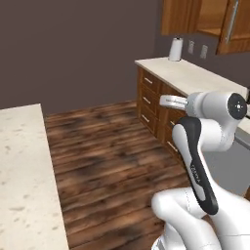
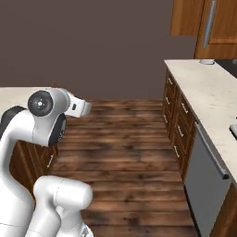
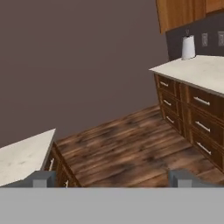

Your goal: Open the cabinet directly in front. Then move the beer and the cup to the dining counter with the candle on it.

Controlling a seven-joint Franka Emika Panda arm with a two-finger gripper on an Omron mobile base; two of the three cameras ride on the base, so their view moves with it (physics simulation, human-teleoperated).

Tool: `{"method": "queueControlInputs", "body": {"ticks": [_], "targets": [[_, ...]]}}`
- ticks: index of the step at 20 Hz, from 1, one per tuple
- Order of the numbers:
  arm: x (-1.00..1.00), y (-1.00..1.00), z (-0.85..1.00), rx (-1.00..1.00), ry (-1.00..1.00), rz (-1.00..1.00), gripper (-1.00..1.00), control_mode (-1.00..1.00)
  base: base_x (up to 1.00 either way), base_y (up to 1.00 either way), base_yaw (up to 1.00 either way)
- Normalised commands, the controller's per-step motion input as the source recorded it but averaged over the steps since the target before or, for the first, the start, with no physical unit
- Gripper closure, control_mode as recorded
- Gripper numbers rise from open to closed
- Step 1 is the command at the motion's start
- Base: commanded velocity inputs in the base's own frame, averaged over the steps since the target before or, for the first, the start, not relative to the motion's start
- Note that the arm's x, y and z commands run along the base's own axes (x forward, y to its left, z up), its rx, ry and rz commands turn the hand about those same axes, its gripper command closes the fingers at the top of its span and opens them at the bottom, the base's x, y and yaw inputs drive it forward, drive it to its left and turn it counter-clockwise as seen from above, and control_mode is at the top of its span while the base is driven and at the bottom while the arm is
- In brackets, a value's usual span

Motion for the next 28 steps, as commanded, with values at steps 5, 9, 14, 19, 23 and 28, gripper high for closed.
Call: {"method": "queueControlInputs", "body": {"ticks": [5, 9, 14, 19, 23, 28], "targets": [[0.00, 0.00, 0.00, 0.00, 0.00, 0.00, -1.00, 1.00, 1.00, 0.00, 0.10], [0.00, 0.00, 0.00, 0.00, 0.00, 0.00, -1.00, 1.00, 1.00, 0.00, 0.08], [0.00, 0.00, 0.00, 0.00, 0.00, 0.00, -1.00, 1.00, 1.00, 0.00, 0.05], [0.00, 0.00, 0.00, 0.00, 0.00, 0.00, -1.00, 1.00, 1.00, -0.02, 0.00], [0.00, 0.00, 0.00, 0.00, 0.00, 0.00, -1.00, 1.00, 1.00, -0.04, -0.10], [0.00, 0.00, 0.00, 0.00, 0.00, 0.00, -1.00, 1.00, 1.00, 0.00, -0.44]]}}
